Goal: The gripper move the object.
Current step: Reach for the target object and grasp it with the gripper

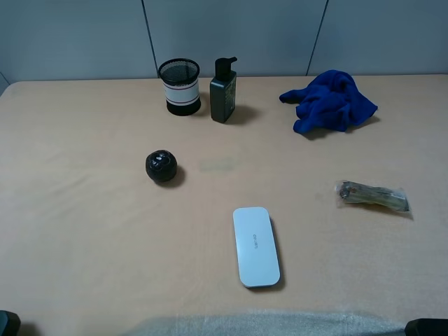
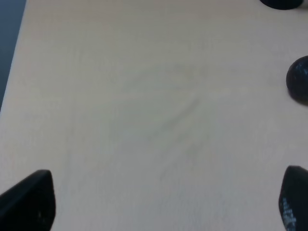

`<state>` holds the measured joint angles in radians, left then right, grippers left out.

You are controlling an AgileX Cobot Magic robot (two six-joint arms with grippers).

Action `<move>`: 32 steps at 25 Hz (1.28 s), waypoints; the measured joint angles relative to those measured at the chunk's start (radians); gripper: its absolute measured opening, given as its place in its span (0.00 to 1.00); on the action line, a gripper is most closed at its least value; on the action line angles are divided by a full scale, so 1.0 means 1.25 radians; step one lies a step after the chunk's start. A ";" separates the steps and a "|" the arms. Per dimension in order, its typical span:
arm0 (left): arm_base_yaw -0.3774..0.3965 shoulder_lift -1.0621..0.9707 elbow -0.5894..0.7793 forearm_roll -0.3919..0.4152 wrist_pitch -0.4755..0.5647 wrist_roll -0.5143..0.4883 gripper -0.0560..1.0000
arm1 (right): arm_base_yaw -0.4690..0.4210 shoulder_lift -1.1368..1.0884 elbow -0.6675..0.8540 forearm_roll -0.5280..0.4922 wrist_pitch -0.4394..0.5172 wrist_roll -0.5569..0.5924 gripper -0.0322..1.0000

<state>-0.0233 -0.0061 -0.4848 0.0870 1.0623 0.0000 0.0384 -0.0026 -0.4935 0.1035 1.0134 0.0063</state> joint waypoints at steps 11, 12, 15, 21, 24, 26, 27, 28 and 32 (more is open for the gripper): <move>0.000 0.000 0.000 0.000 0.000 0.000 0.94 | 0.000 0.240 -0.054 0.001 -0.113 0.000 0.70; 0.000 0.000 0.000 0.000 0.000 0.000 0.94 | 0.000 0.264 -0.062 0.001 -0.122 0.000 0.70; 0.000 0.000 0.000 0.000 -0.001 0.000 0.94 | 0.000 0.349 -0.084 0.001 -0.146 -0.005 0.70; 0.000 0.000 0.000 0.000 -0.001 0.000 0.94 | 0.000 0.496 -0.092 0.011 -0.220 -0.020 0.70; 0.000 0.000 0.000 0.000 -0.001 0.000 0.94 | 0.000 0.559 -0.092 0.017 -0.269 -0.031 0.70; 0.000 0.000 0.000 0.000 -0.001 0.000 0.94 | 0.000 0.602 -0.097 0.018 -0.290 -0.039 0.70; 0.000 0.000 0.000 0.000 -0.001 0.000 0.94 | 0.000 0.620 -0.104 0.018 -0.293 -0.044 0.70; 0.000 0.000 0.000 0.000 -0.001 0.000 0.94 | 0.000 0.642 -0.112 0.018 -0.295 -0.052 0.70; 0.000 0.000 0.000 0.000 -0.001 0.000 0.94 | 0.000 0.734 -0.158 0.019 -0.299 -0.084 0.70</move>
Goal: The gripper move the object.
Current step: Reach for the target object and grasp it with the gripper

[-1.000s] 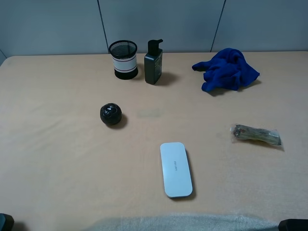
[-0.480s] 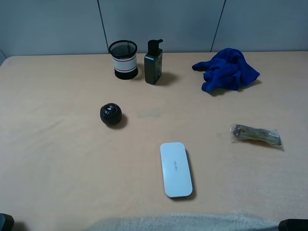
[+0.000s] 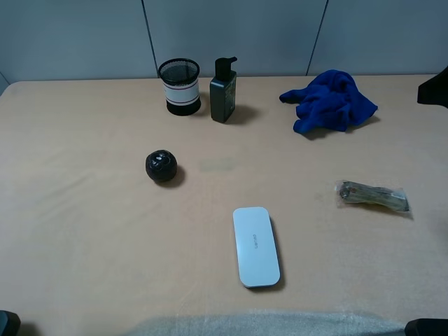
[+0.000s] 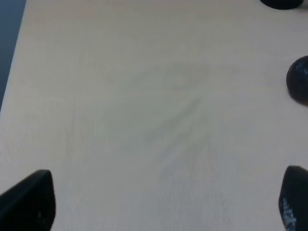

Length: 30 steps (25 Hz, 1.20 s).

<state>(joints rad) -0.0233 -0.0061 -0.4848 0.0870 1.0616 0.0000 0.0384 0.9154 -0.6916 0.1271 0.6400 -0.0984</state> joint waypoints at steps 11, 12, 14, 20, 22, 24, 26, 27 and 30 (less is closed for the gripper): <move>0.000 0.000 0.000 0.000 0.000 0.000 0.94 | 0.000 0.232 -0.175 0.001 -0.001 -0.058 0.70; 0.000 0.000 0.000 0.000 0.000 0.000 0.94 | 0.000 0.252 -0.193 0.001 -0.001 -0.060 0.70; 0.000 0.000 0.000 0.000 0.000 0.000 0.94 | 0.000 0.288 -0.229 0.001 0.002 -0.063 0.70; 0.000 0.000 0.000 0.000 0.000 0.000 0.94 | 0.000 0.406 -0.357 0.001 0.055 -0.082 0.70; 0.000 0.000 0.000 0.000 0.000 0.000 0.94 | 0.000 0.450 -0.398 0.001 0.079 -0.086 0.70; 0.000 0.000 0.000 0.000 0.000 0.000 0.94 | 0.000 0.489 -0.439 0.003 0.099 -0.087 0.70; 0.000 0.000 0.000 0.000 0.000 0.000 0.94 | 0.000 0.530 -0.472 0.006 0.116 -0.087 0.70; 0.000 0.000 0.000 0.000 0.000 0.000 0.94 | 0.000 0.546 -0.488 0.009 0.122 -0.087 0.70; 0.000 0.000 0.000 0.000 0.000 0.000 0.94 | 0.000 0.596 -0.527 0.024 0.130 -0.093 0.70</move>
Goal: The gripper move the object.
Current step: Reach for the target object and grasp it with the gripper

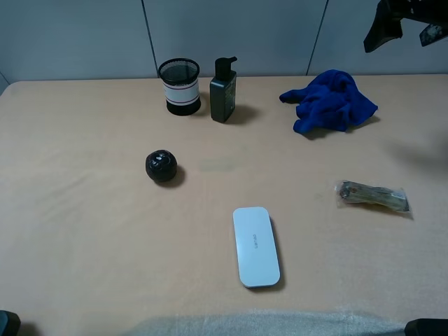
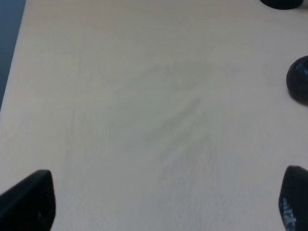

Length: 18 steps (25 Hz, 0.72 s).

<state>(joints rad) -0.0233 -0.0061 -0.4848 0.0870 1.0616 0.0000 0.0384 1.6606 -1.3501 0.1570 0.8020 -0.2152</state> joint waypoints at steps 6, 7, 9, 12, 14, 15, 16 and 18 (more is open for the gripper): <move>0.000 0.000 0.000 0.000 0.000 0.000 0.94 | 0.000 0.095 -0.067 0.041 0.014 -0.018 0.70; 0.000 0.000 0.000 0.000 0.000 0.000 0.94 | 0.000 0.110 -0.079 0.046 0.019 -0.020 0.70; 0.000 0.000 0.000 0.000 0.000 0.000 0.94 | 0.000 0.139 -0.099 0.056 0.022 -0.025 0.70; 0.000 0.000 0.000 0.000 0.000 0.000 0.94 | 0.000 0.179 -0.129 0.062 0.027 -0.029 0.70; 0.000 0.000 0.000 0.000 0.000 0.000 0.94 | 0.000 0.207 -0.146 0.063 0.027 -0.029 0.70; 0.000 0.000 0.000 0.000 0.000 0.000 0.94 | 0.000 0.219 -0.154 0.064 0.027 -0.029 0.70; 0.000 0.000 0.000 0.000 0.000 0.000 0.94 | 0.000 0.232 -0.162 0.065 0.027 -0.029 0.70; 0.000 0.000 0.000 0.000 0.000 0.000 0.94 | 0.000 0.256 -0.174 0.067 0.026 -0.029 0.70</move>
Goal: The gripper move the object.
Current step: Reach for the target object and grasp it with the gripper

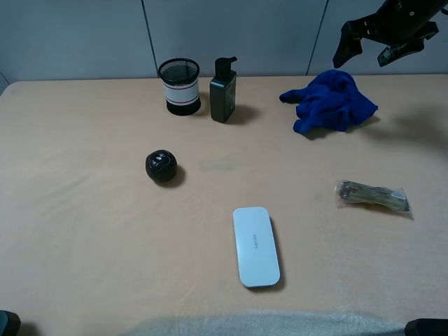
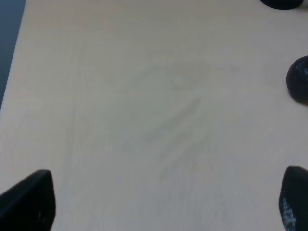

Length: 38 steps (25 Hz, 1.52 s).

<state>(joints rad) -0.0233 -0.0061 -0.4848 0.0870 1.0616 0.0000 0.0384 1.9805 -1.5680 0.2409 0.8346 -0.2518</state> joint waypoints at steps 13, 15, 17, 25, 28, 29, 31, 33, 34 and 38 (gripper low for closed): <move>0.000 0.000 0.000 0.000 0.000 0.000 0.94 | 0.000 0.130 -0.026 0.011 -0.059 -0.006 0.70; 0.000 0.000 0.000 0.000 0.000 0.000 0.94 | 0.000 0.142 -0.026 0.011 -0.078 -0.006 0.70; 0.000 0.000 0.000 0.000 0.000 0.000 0.94 | 0.000 0.154 -0.026 0.012 -0.096 -0.007 0.70; 0.000 0.000 0.000 0.000 0.000 0.000 0.94 | 0.000 0.202 -0.028 0.012 -0.138 -0.015 0.70; 0.000 0.000 0.000 0.000 0.000 0.000 0.94 | 0.000 0.216 -0.028 0.014 -0.148 -0.018 0.70; 0.000 0.000 0.000 0.000 0.000 0.000 0.94 | 0.000 0.221 -0.028 0.014 -0.152 -0.018 0.70; 0.000 0.000 0.000 0.000 0.000 0.000 0.94 | 0.000 0.229 -0.028 0.016 -0.160 -0.018 0.70; 0.000 0.000 0.000 0.000 0.000 0.000 0.94 | 0.000 0.237 -0.028 0.018 -0.166 -0.020 0.70; 0.000 0.000 0.000 0.000 0.000 0.000 0.94 | 0.000 0.240 -0.028 0.018 -0.171 -0.020 0.70; 0.000 0.000 0.000 0.000 0.000 0.000 0.93 | 0.000 0.242 -0.030 0.020 -0.174 -0.022 0.70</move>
<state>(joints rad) -0.0233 -0.0061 -0.4848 0.0870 1.0616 0.0000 0.0384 2.2831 -1.6055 0.2656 0.6168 -0.2791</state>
